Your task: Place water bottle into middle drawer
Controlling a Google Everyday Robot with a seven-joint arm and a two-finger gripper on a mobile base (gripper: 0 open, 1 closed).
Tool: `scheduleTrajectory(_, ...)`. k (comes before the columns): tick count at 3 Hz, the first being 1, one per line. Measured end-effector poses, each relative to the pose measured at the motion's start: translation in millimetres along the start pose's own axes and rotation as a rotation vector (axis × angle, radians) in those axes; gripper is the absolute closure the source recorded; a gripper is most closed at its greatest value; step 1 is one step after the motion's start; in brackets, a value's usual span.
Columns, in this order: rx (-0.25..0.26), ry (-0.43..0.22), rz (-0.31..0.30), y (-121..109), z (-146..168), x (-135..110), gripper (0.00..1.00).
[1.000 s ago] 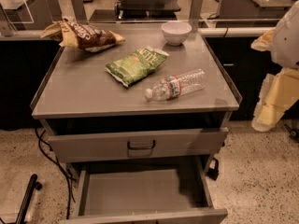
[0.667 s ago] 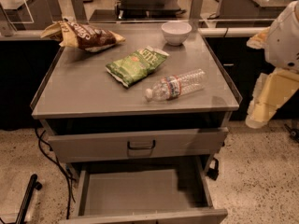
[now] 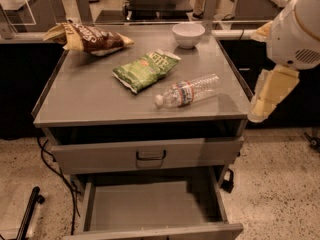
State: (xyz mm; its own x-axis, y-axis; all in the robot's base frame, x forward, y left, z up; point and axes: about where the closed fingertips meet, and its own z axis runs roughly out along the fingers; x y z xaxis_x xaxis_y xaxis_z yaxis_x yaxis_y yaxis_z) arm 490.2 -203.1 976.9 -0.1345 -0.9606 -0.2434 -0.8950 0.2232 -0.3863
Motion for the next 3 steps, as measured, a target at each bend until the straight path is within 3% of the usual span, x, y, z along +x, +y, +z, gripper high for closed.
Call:
scheduleTrajectory(1, 0.001, -0.028, -0.009, -22.6, 10.9, -2.4, 0.00)
scheduleTrajectory(3, -0.072, -0.108, -0.054, -52.9, 39.3, -20.1, 0.00)
